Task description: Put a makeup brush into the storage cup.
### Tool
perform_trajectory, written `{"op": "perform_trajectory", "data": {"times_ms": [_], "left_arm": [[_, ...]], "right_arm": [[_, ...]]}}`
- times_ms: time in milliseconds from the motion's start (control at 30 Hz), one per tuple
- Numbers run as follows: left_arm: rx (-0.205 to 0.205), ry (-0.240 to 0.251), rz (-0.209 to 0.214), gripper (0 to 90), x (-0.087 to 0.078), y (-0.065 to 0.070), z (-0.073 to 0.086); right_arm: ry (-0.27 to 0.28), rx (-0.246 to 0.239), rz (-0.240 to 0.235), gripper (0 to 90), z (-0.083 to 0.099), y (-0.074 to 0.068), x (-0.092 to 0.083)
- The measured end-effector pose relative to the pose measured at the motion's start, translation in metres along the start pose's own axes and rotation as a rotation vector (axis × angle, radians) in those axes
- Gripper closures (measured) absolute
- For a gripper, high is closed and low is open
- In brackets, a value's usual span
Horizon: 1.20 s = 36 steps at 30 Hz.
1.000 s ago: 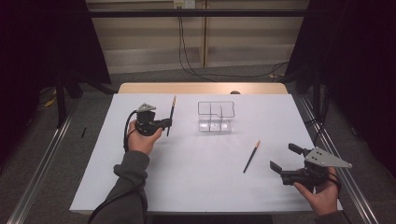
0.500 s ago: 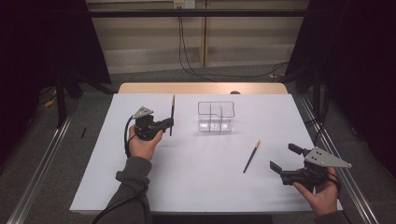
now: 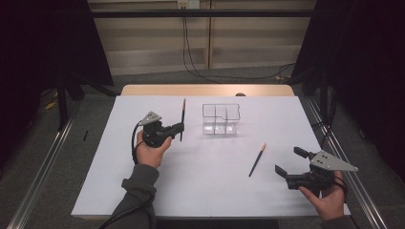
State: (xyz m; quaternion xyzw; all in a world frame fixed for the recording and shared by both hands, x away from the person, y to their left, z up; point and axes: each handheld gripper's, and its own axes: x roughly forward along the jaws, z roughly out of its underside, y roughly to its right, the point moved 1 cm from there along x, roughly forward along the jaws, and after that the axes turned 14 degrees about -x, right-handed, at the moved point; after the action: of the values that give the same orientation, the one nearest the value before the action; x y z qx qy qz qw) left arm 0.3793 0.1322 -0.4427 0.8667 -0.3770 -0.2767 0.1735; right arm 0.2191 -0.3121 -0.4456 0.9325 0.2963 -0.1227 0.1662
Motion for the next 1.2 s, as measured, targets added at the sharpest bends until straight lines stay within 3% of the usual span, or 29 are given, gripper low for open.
{"op": "perform_trajectory", "data": {"times_ms": [133, 200, 367, 467, 500, 1000, 1100, 1133, 1200], "left_arm": [[0.019, -0.007, 0.05, 85.0, 0.003, 0.006, 0.003], [0.016, -0.015, 0.045, 85.0, 0.003, 0.01, 0.005], [0.034, -0.03, 0.086, 85.0, 0.007, 0.018, 0.01], [0.053, -0.052, 0.09, 85.0, 0.009, 0.024, 0.012], [0.058, -0.058, 0.11, 85.0, 0.01, 0.025, 0.013], [0.093, -0.086, 0.192, 85.0, 0.016, 0.05, 0.022], [0.093, -0.093, 0.208, 85.0, 0.016, 0.053, 0.025], [0.076, -0.09, 0.222, 85.0, 0.016, 0.054, 0.026], [0.087, -0.099, 0.226, 84.9, 0.016, 0.056, 0.028]], "right_arm": [[0.001, 0.0, 0.002, 3.7, 0.0, 0.0, 0.0], [0.0, -0.001, 0.002, 3.7, 0.0, 0.001, 0.0], [0.0, -0.003, -0.001, 3.7, 0.0, 0.0, 0.0], [0.002, -0.002, 0.005, 3.7, 0.0, 0.001, 0.0], [-0.001, -0.002, 0.002, 3.7, 0.0, 0.001, -0.001], [0.001, 0.007, 0.001, 3.7, 0.001, 0.001, -0.001], [0.005, 0.0, 0.002, 3.7, 0.001, 0.001, 0.0], [0.005, 0.0, 0.003, 3.7, 0.0, 0.001, 0.0], [0.006, 0.001, 0.001, 3.7, 0.0, 0.001, 0.0]]}}
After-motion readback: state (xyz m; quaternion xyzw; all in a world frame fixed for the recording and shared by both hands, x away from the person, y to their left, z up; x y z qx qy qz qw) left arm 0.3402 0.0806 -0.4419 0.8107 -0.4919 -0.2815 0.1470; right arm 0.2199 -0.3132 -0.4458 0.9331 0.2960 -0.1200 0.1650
